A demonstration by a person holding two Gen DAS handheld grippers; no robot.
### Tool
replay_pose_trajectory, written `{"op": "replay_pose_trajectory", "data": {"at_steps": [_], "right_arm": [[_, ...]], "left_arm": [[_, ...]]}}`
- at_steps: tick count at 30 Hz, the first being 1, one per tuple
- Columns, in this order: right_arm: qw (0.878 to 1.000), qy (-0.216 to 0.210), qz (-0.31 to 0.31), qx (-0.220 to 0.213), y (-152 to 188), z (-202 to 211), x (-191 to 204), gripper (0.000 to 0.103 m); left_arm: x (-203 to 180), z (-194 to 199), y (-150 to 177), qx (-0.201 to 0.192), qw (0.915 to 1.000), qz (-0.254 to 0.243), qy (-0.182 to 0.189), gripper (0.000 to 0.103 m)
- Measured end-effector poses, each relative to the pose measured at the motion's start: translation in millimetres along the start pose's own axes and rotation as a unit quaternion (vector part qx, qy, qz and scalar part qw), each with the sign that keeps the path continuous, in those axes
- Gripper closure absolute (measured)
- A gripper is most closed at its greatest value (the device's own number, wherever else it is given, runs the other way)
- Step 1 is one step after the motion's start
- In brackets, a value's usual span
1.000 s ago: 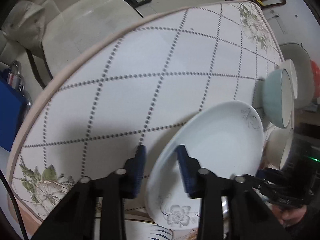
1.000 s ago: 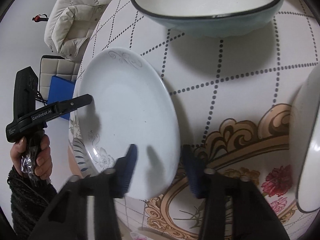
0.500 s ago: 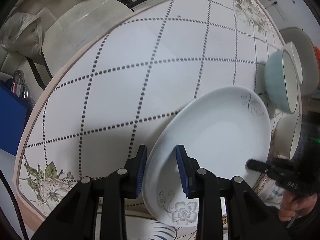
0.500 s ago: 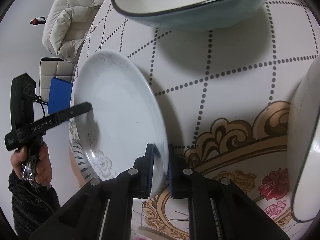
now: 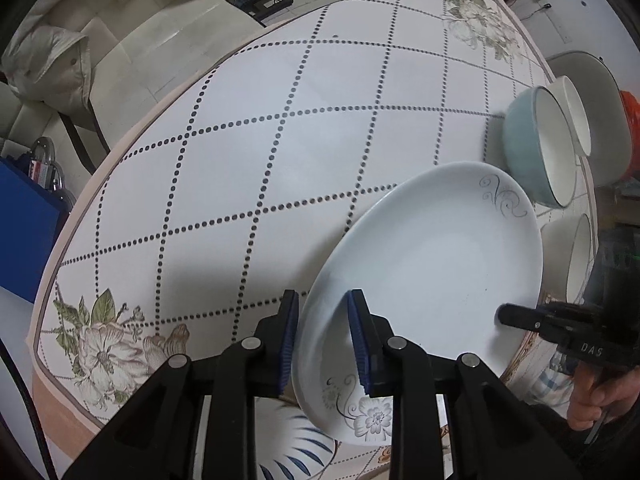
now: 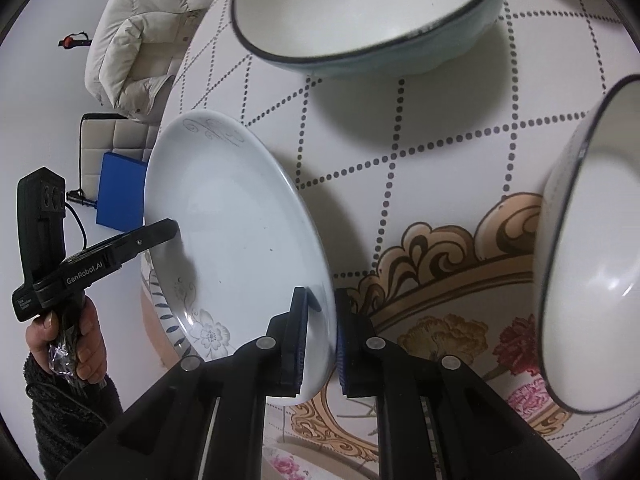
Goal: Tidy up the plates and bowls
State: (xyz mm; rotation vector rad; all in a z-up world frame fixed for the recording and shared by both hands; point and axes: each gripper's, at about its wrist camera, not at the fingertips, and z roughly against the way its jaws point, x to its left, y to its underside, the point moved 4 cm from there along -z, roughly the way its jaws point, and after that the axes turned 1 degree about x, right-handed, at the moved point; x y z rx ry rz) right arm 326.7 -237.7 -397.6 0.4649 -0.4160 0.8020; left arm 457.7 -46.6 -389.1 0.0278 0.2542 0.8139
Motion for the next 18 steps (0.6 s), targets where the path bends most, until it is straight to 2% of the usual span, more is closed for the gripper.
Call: {"op": "replay_pose_trajectory", "data": {"at_steps": [5, 13, 18], "right_arm": [[1.000, -0.002, 0.009, 0.007, 11, 10, 1, 0.089], [0.999, -0.003, 0.034, 0.013, 36, 29, 9, 0.089], [0.998, 0.002, 0.060, 0.015, 62, 42, 20, 0.089]], "left_arm": [[-12, 12, 18, -0.004, 1.0000, 0.002, 0.005, 0.081], [-29, 34, 70, -0.018, 0.9998, 0.011, 0.006, 0.081], [-4, 52, 84, -0.031, 0.9989, 0.032, 0.015, 0.081]]}}
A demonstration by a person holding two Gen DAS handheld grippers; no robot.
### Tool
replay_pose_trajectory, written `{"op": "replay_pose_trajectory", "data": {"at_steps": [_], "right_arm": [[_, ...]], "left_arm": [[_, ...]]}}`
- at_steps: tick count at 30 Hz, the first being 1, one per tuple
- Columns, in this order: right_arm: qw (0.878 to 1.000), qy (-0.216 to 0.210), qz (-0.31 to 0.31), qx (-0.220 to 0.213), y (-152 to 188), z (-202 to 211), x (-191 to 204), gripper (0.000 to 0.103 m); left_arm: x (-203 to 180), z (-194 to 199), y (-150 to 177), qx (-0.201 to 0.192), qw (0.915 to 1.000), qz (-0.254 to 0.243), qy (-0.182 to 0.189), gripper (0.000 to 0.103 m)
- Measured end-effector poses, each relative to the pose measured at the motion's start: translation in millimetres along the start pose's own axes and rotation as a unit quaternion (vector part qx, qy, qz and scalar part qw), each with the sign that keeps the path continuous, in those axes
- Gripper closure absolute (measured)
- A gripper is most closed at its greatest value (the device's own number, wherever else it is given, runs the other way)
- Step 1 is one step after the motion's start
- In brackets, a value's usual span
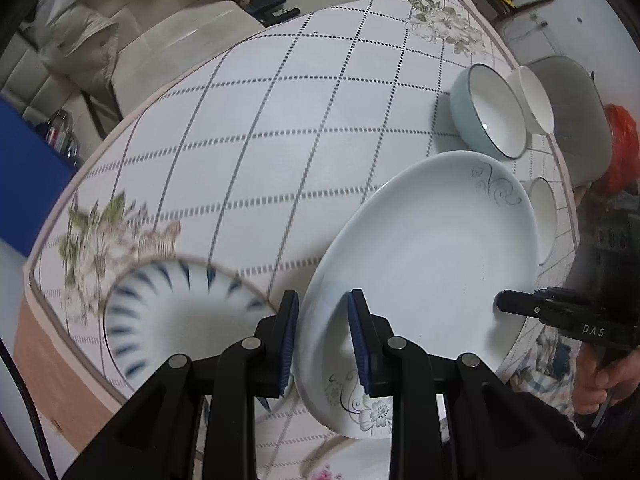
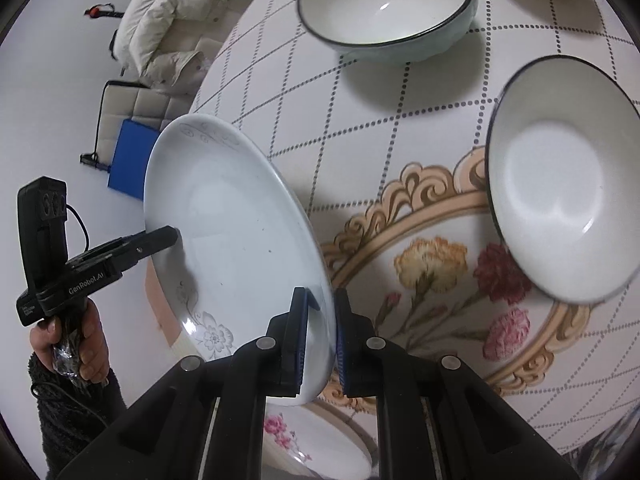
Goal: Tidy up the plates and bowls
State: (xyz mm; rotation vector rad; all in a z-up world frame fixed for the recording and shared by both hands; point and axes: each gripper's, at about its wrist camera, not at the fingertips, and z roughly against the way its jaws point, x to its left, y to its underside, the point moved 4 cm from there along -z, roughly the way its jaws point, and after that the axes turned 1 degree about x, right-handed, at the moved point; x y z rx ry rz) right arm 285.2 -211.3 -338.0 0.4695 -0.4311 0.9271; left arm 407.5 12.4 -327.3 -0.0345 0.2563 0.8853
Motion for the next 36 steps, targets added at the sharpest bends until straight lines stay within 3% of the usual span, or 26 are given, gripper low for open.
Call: {"op": "replay_pose_trajectory", "data": {"at_steps": [14, 22, 28, 36], "right_arm": [[0.995, 0.009, 0.078, 0.061, 107, -8, 24, 0.089], [0.987, 0.025, 0.113, 0.114, 173, -31, 18, 0.089], [0.979, 0.046, 0.134, 0.145, 199, -52, 11, 0.089], [0.971, 0.073, 0.163, 0.161, 216, -76, 20, 0.089]], "left_arm": [[7, 12, 130, -0.029, 0.9949, 0.095, 0.019, 0.081], [11, -1, 218, -0.034, 0.9843, 0.169, 0.035, 0.081], [13, -24, 269, -0.028, 0.9744, 0.218, 0.048, 0.081], [16, -52, 304, -0.022, 0.9634, 0.260, 0.059, 0.081]]}}
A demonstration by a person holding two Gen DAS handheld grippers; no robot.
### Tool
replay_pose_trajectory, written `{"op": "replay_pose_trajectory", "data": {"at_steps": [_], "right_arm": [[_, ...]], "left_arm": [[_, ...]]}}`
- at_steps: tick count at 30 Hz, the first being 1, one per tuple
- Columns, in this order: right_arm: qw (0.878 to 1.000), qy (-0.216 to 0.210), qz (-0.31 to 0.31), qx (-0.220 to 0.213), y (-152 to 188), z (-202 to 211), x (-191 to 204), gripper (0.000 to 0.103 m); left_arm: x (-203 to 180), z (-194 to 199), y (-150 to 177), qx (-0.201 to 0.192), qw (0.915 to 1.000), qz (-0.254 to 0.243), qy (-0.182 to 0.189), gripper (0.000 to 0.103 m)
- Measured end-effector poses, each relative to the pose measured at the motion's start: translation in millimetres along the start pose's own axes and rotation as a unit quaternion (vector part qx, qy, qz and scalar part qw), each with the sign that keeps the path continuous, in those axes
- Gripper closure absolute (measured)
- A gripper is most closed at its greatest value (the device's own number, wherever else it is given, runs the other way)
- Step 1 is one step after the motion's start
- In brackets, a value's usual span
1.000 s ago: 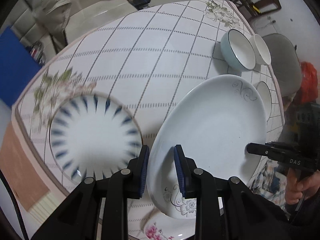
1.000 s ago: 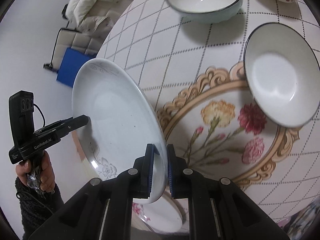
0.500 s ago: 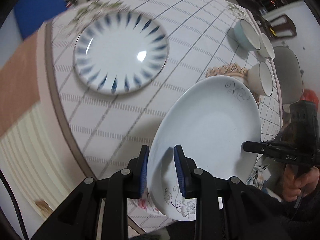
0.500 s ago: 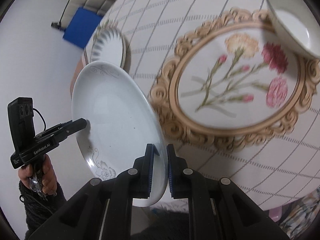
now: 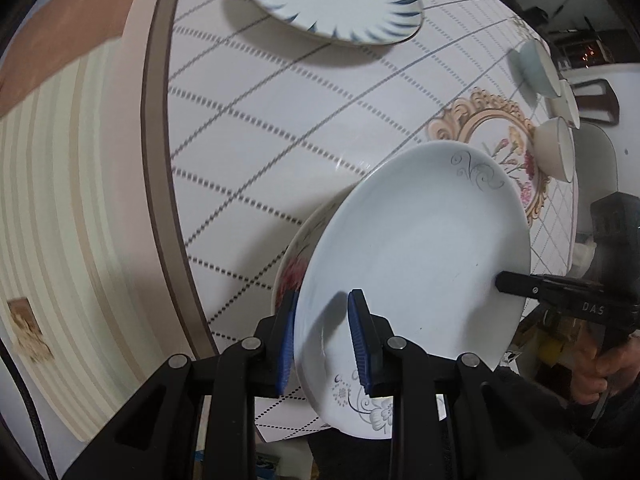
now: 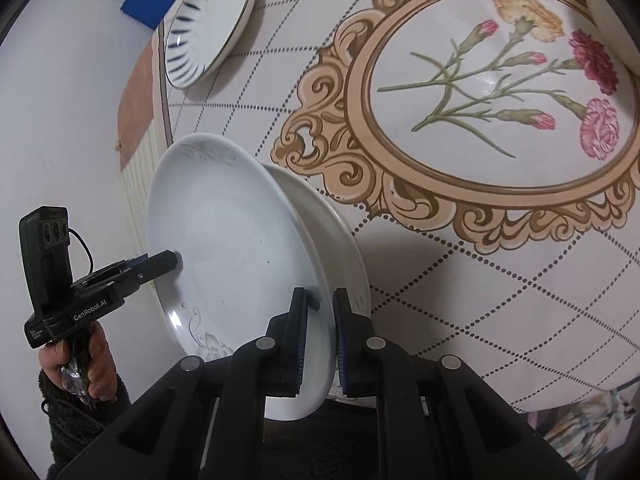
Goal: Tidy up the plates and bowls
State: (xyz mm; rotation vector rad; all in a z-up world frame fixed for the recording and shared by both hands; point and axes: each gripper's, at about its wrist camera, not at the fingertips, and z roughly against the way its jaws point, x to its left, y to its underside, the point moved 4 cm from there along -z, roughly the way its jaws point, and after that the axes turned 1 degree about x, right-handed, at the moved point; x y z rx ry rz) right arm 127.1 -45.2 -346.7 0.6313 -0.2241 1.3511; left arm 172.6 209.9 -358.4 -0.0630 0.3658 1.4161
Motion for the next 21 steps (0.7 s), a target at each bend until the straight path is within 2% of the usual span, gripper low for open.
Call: {"op": "replay_pose_trajectory", "data": {"at_steps": [5, 12, 21], "right_arm": [[1.000, 0.017, 0.015, 0.008, -2, -12, 9, 0.089], [0.999, 0.036, 0.025, 0.009, -32, -38, 24, 0.089], [0.997, 0.060, 0.044, 0.005, -43, -37, 26, 0.088]], "left_arm": [[7, -12, 6, 0.003, 0.9999, 0.016, 0.002, 0.081], [12, -24, 12, 0.005, 0.9996, 0.028, -0.003, 0.081], [17, -27, 15, -0.007, 0.9990, 0.045, -0.004, 0.081]]}}
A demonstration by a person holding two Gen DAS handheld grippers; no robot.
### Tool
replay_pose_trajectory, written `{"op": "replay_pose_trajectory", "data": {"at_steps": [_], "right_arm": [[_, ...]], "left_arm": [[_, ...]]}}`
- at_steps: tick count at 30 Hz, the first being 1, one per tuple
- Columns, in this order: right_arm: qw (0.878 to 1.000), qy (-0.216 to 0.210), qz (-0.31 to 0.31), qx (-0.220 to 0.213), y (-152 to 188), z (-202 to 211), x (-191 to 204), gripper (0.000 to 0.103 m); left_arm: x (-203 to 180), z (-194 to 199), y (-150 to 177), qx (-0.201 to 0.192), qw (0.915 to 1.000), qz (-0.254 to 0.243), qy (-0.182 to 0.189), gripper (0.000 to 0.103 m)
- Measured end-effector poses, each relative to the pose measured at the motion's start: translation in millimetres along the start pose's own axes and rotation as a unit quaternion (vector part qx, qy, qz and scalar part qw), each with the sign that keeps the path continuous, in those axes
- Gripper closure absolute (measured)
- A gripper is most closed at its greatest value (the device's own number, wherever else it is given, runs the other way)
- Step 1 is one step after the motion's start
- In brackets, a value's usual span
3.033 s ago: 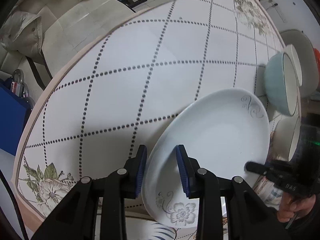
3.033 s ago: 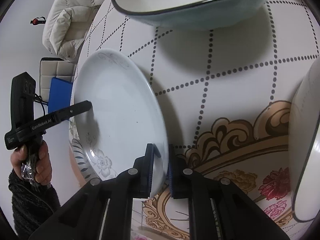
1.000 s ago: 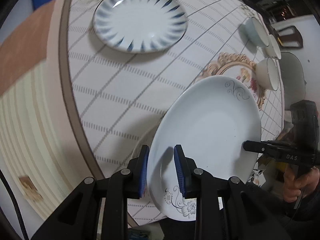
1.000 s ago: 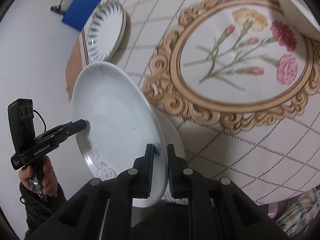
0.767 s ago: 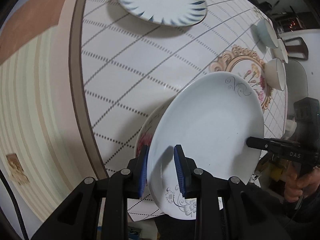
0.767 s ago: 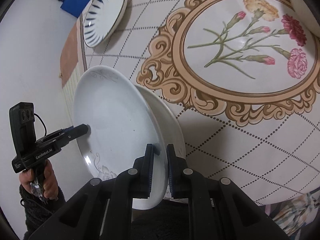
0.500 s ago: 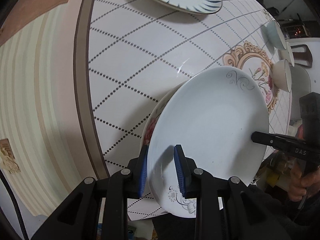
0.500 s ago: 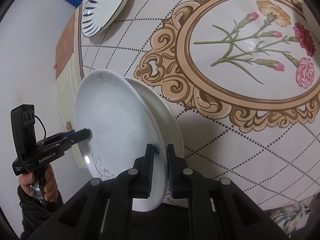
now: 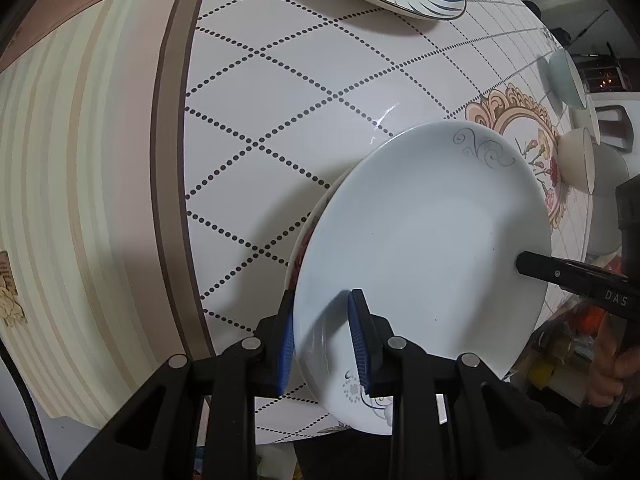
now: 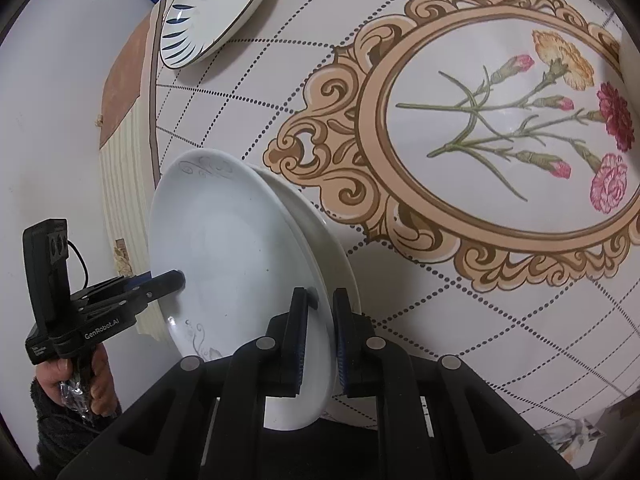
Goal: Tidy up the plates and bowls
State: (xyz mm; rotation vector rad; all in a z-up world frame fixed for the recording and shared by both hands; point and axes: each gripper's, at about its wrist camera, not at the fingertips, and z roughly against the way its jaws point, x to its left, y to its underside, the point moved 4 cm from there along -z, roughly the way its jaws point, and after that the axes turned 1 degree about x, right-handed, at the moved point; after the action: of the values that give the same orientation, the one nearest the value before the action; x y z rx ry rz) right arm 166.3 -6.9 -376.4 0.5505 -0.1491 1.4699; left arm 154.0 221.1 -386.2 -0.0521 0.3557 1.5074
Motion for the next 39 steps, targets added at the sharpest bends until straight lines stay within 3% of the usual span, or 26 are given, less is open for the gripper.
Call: {"op": "replay_pose_trajectory", "data": {"at_steps": [7, 18, 23, 25, 27, 30, 34, 36, 39], "right_arm": [[1.000, 0.016, 0.007, 0.004, 0, -6, -2, 0.087], [0.996, 0.086, 0.024, -0.004, 2, -14, 9, 0.085], [0.990, 0.130, 0.052, -0.013, 7, -13, 23, 0.083], [0.986, 0.152, 0.070, -0.023, 8, -13, 32, 0.074], [0.982, 0.166, 0.083, -0.033, 11, -13, 42, 0.055], [0.976, 0.185, 0.100, -0.052, 14, -8, 55, 0.040], [0.969, 0.202, 0.120, -0.073, 21, 2, 68, 0.030], [0.968, 0.202, 0.127, -0.081, 26, 7, 74, 0.020], [0.966, 0.203, 0.134, -0.091, 31, 13, 83, 0.014]], "left_arm": [[6, -5, 1, -0.005, 1.0000, 0.005, -0.006, 0.081], [7, -9, 6, 0.002, 0.9995, 0.014, -0.027, 0.081], [5, 0, 10, -0.011, 0.9982, 0.003, -0.059, 0.079], [2, 6, 12, -0.019, 0.9978, 0.002, -0.063, 0.079], [1, 11, 14, -0.028, 0.9969, 0.002, -0.074, 0.079], [0, 20, 15, -0.045, 0.9950, 0.005, -0.089, 0.079], [1, 30, 21, -0.061, 0.9928, 0.015, -0.102, 0.076], [0, 34, 25, -0.067, 0.9918, 0.021, -0.107, 0.073], [-1, 42, 31, -0.080, 0.9906, 0.025, -0.108, 0.064]]}}
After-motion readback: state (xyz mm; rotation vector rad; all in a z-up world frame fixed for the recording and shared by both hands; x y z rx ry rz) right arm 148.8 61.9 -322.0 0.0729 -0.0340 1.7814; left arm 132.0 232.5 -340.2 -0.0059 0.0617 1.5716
